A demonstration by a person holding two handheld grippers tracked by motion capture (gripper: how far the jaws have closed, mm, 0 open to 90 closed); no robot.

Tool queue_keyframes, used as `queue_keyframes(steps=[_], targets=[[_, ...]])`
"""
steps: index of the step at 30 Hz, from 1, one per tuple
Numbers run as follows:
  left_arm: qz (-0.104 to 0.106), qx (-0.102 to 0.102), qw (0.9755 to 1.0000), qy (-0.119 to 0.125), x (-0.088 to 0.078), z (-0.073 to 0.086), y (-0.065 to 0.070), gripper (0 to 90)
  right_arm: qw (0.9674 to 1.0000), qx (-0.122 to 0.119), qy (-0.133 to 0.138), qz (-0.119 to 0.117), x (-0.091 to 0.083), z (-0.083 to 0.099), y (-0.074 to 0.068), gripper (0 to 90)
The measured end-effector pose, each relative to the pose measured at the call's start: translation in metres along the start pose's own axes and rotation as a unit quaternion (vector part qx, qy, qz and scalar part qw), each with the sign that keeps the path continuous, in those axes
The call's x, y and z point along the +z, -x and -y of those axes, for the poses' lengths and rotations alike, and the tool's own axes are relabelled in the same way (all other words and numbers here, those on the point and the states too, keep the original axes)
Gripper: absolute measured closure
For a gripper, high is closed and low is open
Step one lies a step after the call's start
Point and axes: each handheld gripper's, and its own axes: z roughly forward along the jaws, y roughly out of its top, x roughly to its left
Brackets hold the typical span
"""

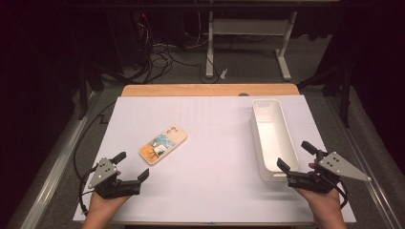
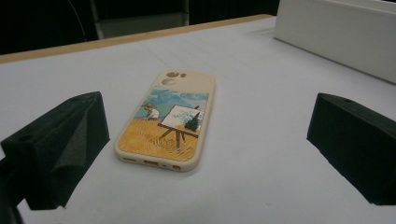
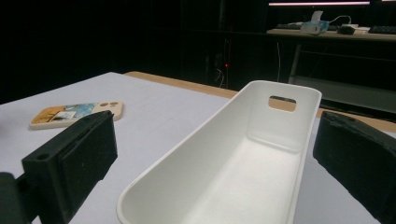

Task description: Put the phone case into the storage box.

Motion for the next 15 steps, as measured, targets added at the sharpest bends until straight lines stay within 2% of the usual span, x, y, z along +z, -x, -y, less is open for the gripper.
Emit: queue_keyframes(steps=[3, 6, 12, 15], targets=[[-0.003, -0.002, 1.0, -0.004, 0.0007, 0.0008, -0.0009, 0.1, 1.0, -0.001, 0.0, 0.0, 0.0005, -0.0001, -0.0005, 0.1], [-0.008, 0.007, 0.9999, -0.007, 0.0016, 0.0011, -0.0005, 0.1, 1.0, -0.002, -0.002, -0.001, 0.0012, 0.0001, -0.0007, 0.1], [-0.008, 0.009, 0.9991, -0.04, 0.0051, 0.0019, -0.0015, 0.1, 1.0, -0.002, -0.003, 0.0, 0.0011, 0.0003, -0.0002, 0.1], [-0.012, 0.012, 0.9979, -0.062, 0.0072, 0.0024, -0.0023, 0.1, 1.0, -0.002, -0.002, -0.001, 0.0009, 0.0002, -0.0004, 0.1]])
